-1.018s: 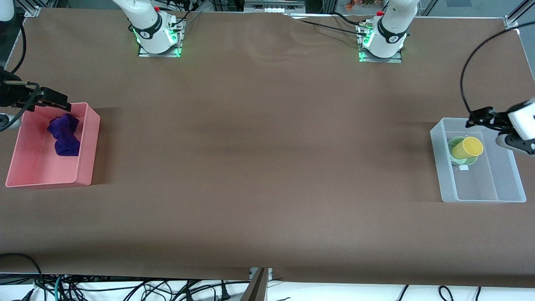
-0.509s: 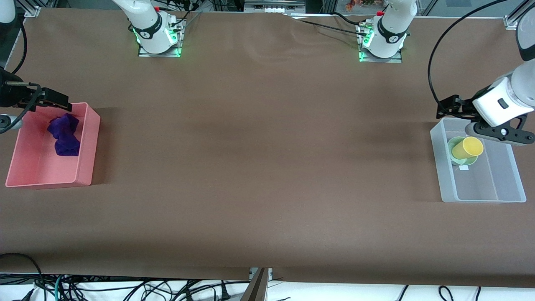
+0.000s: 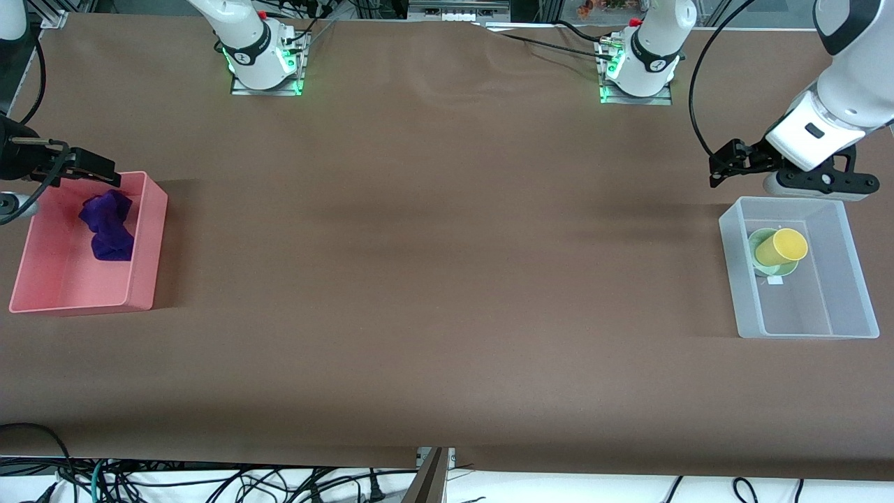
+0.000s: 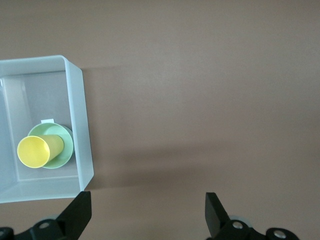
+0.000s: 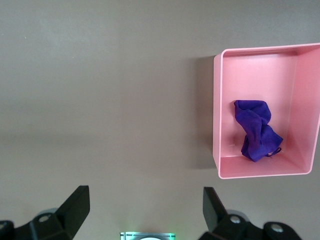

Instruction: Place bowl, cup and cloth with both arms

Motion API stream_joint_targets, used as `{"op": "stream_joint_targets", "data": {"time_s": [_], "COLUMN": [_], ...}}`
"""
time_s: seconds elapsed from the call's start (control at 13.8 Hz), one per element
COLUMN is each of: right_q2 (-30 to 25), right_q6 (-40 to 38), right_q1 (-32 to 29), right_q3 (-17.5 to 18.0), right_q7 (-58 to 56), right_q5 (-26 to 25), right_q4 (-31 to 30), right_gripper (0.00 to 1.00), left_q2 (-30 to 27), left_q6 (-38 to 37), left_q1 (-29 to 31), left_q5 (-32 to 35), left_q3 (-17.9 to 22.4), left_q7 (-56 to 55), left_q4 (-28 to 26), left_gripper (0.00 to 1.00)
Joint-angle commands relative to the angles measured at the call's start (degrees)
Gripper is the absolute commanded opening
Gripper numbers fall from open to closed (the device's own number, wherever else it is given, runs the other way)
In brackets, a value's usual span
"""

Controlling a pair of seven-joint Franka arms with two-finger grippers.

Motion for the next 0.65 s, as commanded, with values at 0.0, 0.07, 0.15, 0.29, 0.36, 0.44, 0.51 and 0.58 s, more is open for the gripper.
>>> {"op": "stream_joint_targets", "data": {"time_s": [0.0,0.07,0.15,0.29,0.36,0.44,0.51,0.58], "right_q2": [-0.6,-0.6,-0.5,-0.5,-0.5,-0.6,-0.5,-0.5], "right_q6": [0.2,0.2,0.2,0.2,0.2,0.2,0.2,0.3], "right_q1": [0.0,0.0,0.0,-0.1,-0.2,-0.2,-0.2,-0.2], "right_q3": [0.0,0.0,0.0,0.0,0.0,0.0,0.0,0.0], "right_q7": [0.9,0.9,0.9,0.9,0.9,0.9,0.9,0.9], "right_q5": [-0.4,-0.4,-0.4,-0.3,-0.3,-0.2,-0.2,-0.2], "right_q4": [-0.5,-0.5,-0.5,-0.5,-0.5,-0.5,-0.5,-0.5], "right_gripper": [1.00,0.99,1.00,1.00,1.00,1.00,1.00,1.00], "left_q2": [4.3,6.7,7.6,7.6,7.6,7.6,7.6,7.6], "left_q6": [-4.2,-5.9,-5.9,-6.1,-6.1,-6.1,-6.2,-6.2], "left_q1": [-5.8,-7.2,-7.3,-7.4,-7.4,-7.4,-7.4,-7.4], "left_q5": [2.3,1.9,1.4,1.5,1.5,1.5,1.5,1.5], "left_q3": [4.8,6.9,7.9,7.9,7.9,7.9,7.9,7.9], "left_q7": [-0.6,-0.5,-0.3,-0.4,-0.4,-0.5,-0.5,-0.5], "left_q4": [6.6,10.1,10.9,11.3,11.3,11.3,11.2,11.2], "left_gripper": [1.00,1.00,1.00,1.00,1.00,1.00,1.00,1.00]}}
